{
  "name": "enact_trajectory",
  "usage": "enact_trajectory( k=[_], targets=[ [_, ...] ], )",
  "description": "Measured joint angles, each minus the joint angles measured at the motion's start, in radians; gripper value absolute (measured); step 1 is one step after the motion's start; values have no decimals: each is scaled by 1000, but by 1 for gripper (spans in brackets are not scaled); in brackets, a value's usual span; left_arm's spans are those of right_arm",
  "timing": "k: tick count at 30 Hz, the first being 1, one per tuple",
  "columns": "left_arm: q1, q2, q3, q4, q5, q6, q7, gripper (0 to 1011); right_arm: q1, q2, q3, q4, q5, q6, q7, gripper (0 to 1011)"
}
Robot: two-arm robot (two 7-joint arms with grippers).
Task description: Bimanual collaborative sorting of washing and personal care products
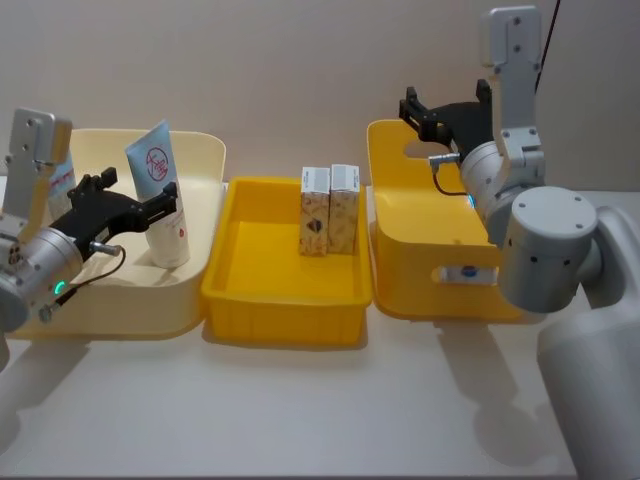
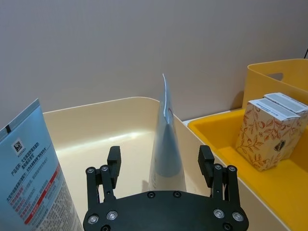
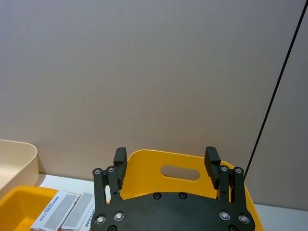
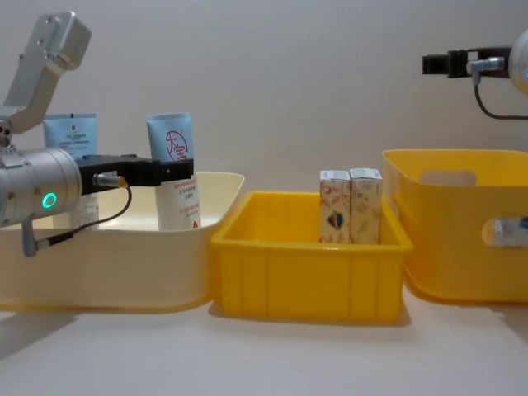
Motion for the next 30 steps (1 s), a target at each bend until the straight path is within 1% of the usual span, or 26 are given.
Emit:
enact_trajectory(
  k=[14,21,30],
  targets=[
    [-75,-25,15,127,23,-12,-42,1002,0,0,0,0,0,0,0,1001],
    [-99,-37,21,171,35,-20,-59,1001,0,0,0,0,0,0,0,1001],
    [-116,-47,24,198,46,-27,-68,1002,0,0,0,0,0,0,0,1001]
  ],
)
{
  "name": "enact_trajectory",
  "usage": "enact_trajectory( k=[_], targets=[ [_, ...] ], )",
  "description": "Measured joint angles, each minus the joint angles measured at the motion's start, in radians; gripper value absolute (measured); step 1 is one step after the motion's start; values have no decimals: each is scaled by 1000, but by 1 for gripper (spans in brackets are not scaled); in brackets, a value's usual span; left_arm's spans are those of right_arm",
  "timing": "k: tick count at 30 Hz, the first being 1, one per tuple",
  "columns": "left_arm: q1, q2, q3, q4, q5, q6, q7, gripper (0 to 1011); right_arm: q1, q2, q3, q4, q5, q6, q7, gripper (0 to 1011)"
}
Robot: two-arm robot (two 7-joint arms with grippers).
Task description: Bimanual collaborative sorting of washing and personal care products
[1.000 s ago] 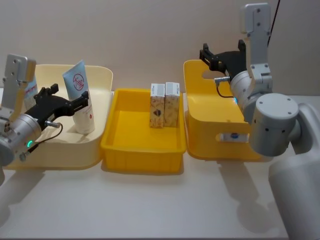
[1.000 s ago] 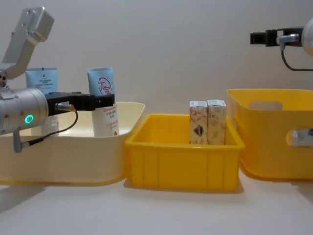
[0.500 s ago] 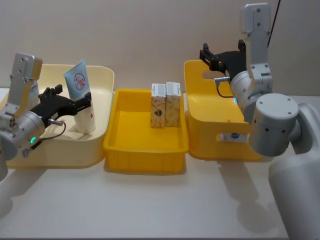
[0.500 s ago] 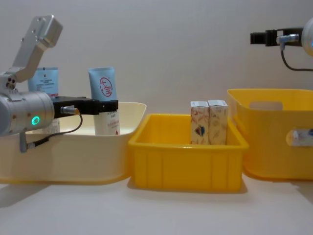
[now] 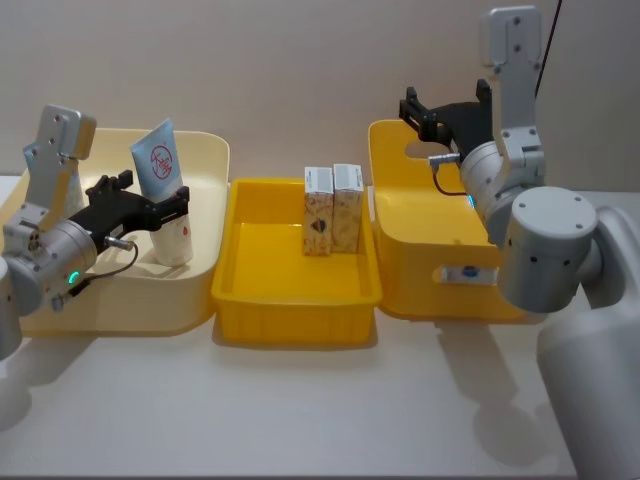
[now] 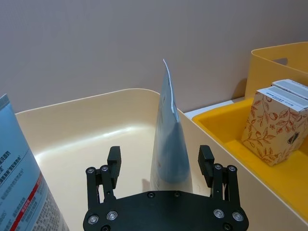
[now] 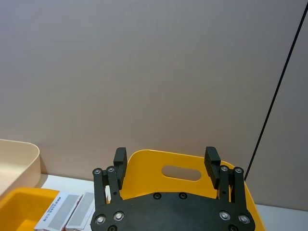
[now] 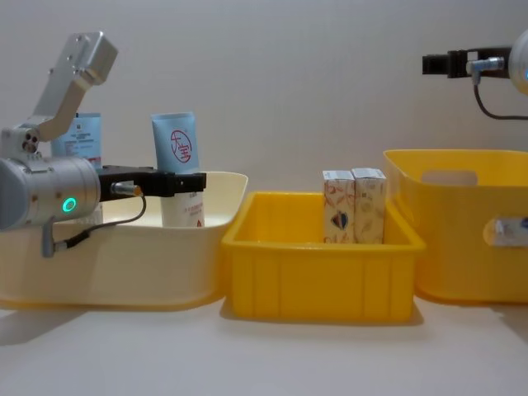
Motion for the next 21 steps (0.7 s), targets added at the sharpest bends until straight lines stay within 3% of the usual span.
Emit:
enact_trajectory(
  k=[6,9,21],
  targets=[
    [-7,-4,1,12,5,-3,-4,996,0,0,0,0,0,0,0,1001],
    [-8,-5,1,14,6,-4,-5,944,0,0,0,0,0,0,0,1001],
    [-14,-8,2,23,9,-6,-8,603,0,0,0,0,0,0,0,1001]
  ],
)
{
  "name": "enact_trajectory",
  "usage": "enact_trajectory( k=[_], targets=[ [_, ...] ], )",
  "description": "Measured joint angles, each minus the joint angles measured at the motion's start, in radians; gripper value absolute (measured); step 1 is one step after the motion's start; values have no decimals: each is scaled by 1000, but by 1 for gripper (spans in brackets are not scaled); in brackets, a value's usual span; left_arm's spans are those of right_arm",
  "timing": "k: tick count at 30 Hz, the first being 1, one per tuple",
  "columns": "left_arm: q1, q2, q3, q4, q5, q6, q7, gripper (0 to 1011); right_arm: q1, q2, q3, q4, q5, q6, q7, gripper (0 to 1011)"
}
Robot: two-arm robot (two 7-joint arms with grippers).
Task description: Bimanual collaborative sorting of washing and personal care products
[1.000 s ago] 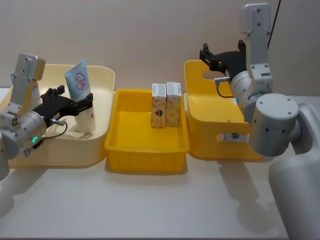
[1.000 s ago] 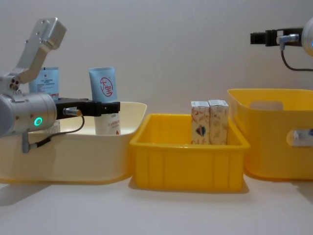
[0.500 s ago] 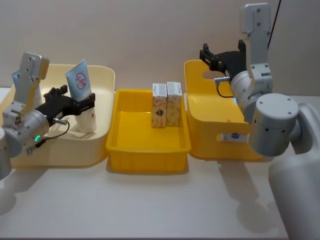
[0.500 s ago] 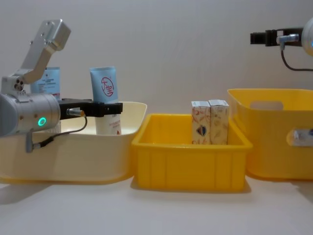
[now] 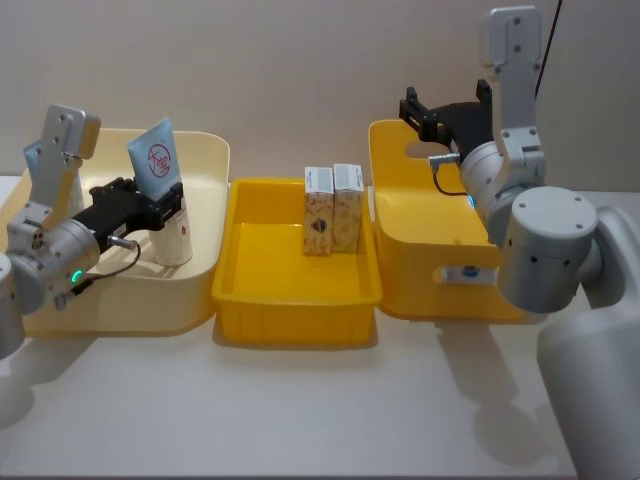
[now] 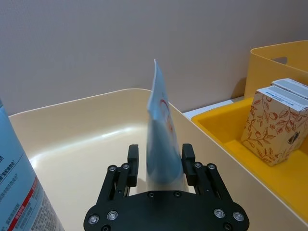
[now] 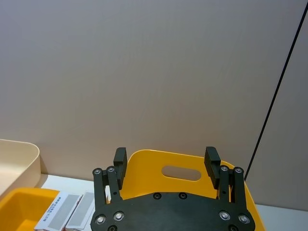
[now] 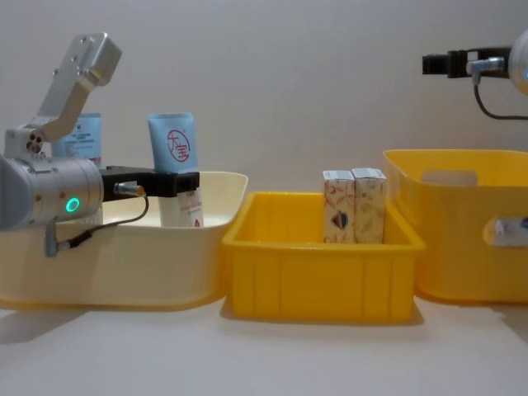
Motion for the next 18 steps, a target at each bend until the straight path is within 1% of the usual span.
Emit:
enact_trajectory(
  k=[1,3,5,6,9,18],
  targets=[
    [0,0,0,0,0,0,0,541,0,0,0,0,0,0,0,1001],
    [-1,0,0,1,0,0,0,501,0,0,0,0,0,0,0,1001],
    [-1,0,0,2,1,-1,-1,422,0,0,0,0,0,0,0,1001],
    [-1,-1,0,2,1,-1,-1,400,0,0,0,0,0,0,0,1001],
    [-2,-1,0,3,1,-1,-1,357,0,0,0,0,0,0,0,1001],
    [-2,-2,0,4,2,-1,-1,297,0,0,0,0,0,0,0,1001]
  ],
)
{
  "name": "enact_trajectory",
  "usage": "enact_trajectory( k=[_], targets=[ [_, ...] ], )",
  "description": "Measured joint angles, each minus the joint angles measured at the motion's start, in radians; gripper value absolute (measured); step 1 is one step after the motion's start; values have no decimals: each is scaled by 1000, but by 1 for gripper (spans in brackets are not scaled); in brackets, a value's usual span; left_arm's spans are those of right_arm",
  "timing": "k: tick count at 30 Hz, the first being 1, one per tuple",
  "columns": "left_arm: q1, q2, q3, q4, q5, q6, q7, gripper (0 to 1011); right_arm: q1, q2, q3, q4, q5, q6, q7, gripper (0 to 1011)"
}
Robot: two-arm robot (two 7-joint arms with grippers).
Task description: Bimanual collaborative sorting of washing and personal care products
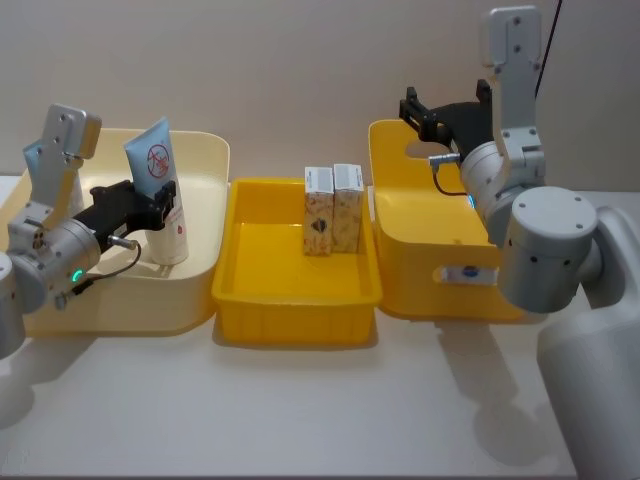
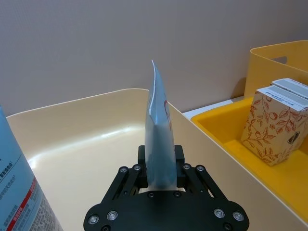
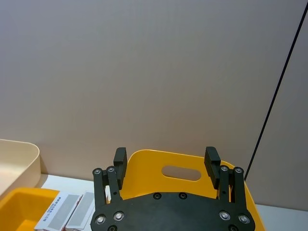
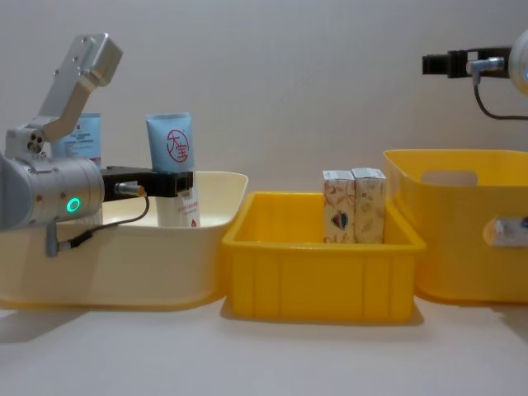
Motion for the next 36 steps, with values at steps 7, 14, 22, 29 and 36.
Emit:
enact_trajectory(
  k=[7,14,22,29,36],
  targets=[
    [-1,0,0,1,0,0,0,292,0,0,0,0,0,0,0,1001],
    [-1,0,0,1,0,0,0,292,0,0,0,0,0,0,0,1001],
    [-1,0,0,1,0,0,0,294,0,0,0,0,0,0,0,1001],
    [-1,0,0,1,1,0,0,294,0,0,0,0,0,0,0,1001],
    [-12,3,5,1,16,4,-2,294,0,0,0,0,0,0,0,1001]
  ],
)
